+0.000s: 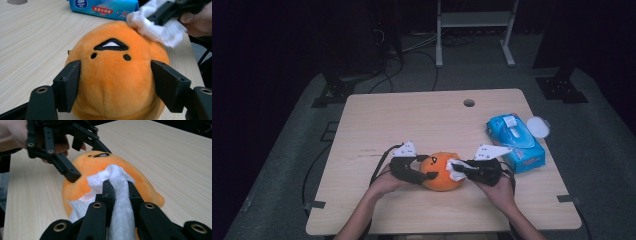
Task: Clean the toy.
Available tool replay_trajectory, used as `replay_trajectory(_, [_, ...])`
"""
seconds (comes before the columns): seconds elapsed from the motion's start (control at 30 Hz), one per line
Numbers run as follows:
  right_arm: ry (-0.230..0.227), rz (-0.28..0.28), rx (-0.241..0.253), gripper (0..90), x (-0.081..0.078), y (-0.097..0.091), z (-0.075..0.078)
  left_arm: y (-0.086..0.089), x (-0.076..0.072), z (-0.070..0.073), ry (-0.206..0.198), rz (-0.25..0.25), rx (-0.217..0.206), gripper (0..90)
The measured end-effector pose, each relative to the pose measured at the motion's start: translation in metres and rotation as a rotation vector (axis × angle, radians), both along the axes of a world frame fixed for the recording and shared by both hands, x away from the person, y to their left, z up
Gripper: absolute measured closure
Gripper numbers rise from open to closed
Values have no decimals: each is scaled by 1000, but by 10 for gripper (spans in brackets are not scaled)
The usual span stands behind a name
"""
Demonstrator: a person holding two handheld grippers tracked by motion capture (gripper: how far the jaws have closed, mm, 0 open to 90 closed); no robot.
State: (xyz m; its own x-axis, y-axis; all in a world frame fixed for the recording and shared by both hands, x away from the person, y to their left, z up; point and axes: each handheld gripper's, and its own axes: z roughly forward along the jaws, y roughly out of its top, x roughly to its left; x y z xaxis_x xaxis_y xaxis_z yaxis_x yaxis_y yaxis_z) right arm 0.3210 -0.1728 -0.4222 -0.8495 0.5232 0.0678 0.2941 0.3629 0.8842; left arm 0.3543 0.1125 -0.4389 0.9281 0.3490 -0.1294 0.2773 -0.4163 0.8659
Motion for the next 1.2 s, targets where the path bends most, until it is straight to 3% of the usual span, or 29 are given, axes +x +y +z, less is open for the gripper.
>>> replay_trajectory(0.17, [15, -35, 9, 806, 3, -9, -2, -2, 0, 1, -4, -3, -1, 267])
replay_trajectory(0.27, [16, 8, 35, 808, 1, -4, 0, -6, -2, 1, -26, -22, 2, 270])
replay_trajectory(0.37, [4, 14, 20, 810, 1, 1, 0, -5, -2, 2, -35, -20, 8, 263])
replay_trajectory(0.5, [17, -4, 17, 811, 3, -1, -2, -4, -1, 9, -31, 12, 7, 110])
replay_trajectory(0.63, [26, -26, 24, 811, 6, -7, -3, -4, -1, 9, -25, 15, 27, 78])
replay_trajectory(0.73, [40, -32, 30, 811, 8, -9, -3, -5, -1, 4, -6, -14, 26, 174])
replay_trajectory(0.87, [-11, -17, 13, 811, 0, -2, 2, -5, -2, 8, -30, -19, 16, 284])
replay_trajectory(1.07, [-55, 50, 30, 813, -9, 12, 8, -18, -11, 14, -105, -47, 43, 312])
replay_trajectory(1.2, [-66, 38, 19, 812, -8, 8, 10, -18, -11, 14, -113, -52, 46, 329])
